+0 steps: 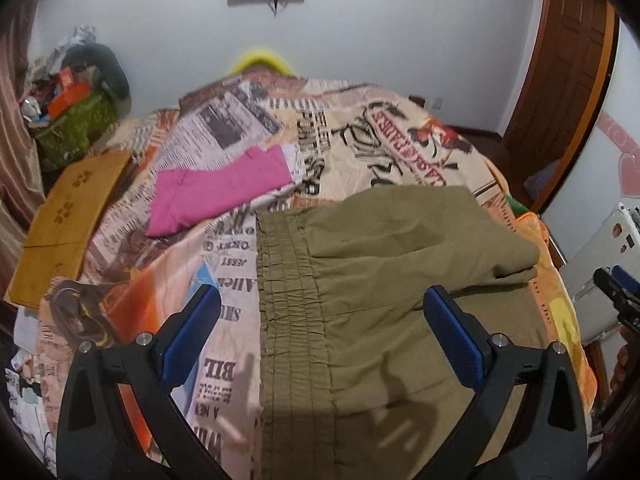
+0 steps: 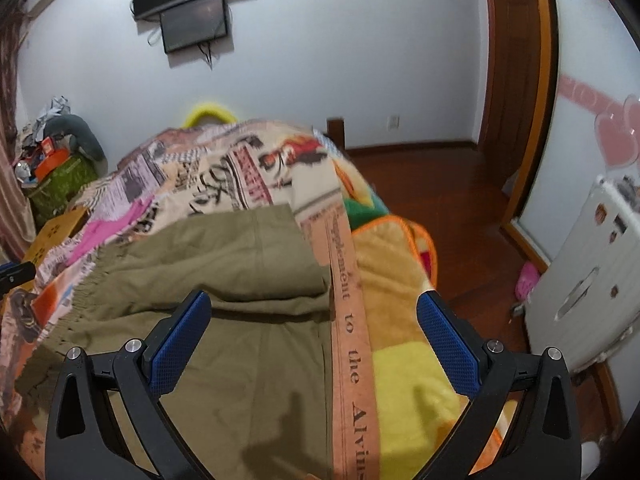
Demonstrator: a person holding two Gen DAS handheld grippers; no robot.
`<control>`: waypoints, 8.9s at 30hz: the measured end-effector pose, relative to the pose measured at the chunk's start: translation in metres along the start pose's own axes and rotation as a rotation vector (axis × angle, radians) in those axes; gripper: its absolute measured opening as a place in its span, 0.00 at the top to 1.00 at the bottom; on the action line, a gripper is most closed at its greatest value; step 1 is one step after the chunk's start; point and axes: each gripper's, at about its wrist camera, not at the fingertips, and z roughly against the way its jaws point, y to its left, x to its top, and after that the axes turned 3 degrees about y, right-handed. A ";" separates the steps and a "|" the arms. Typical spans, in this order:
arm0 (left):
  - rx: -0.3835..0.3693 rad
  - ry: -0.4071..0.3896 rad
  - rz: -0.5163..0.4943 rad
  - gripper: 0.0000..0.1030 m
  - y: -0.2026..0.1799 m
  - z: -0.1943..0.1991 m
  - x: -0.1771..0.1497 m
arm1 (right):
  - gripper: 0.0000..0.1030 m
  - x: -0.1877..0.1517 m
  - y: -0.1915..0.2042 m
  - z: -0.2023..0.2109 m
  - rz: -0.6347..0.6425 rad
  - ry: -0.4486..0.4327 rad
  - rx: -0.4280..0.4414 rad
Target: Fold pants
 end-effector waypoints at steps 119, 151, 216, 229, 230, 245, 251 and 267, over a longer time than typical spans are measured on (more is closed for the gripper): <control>0.091 0.260 -0.135 0.14 0.042 -0.144 0.004 | 0.95 0.037 0.017 -0.166 0.212 0.324 0.083; 0.018 0.244 -0.055 0.15 0.068 -0.151 0.066 | 0.32 0.116 0.034 -0.166 0.219 0.196 0.084; 0.049 -0.014 -0.144 0.50 0.037 -0.036 0.091 | 0.98 0.146 0.062 -0.052 0.231 -0.092 0.145; 0.050 -0.019 -0.200 0.50 0.024 0.008 0.049 | 0.98 0.110 0.053 0.001 0.193 -0.127 0.151; 0.050 -0.019 -0.204 0.50 0.024 0.011 0.047 | 0.98 0.106 0.051 0.005 0.191 -0.134 0.147; 0.075 -0.001 -0.283 0.50 0.009 0.039 -0.012 | 0.98 0.051 0.036 0.035 0.160 -0.090 0.138; 0.070 0.028 -0.303 0.50 0.008 0.041 -0.039 | 0.98 0.018 0.030 0.041 0.143 -0.042 0.136; 0.055 0.155 -0.257 0.50 0.026 0.027 -0.111 | 0.97 -0.065 0.024 0.034 0.148 0.156 0.102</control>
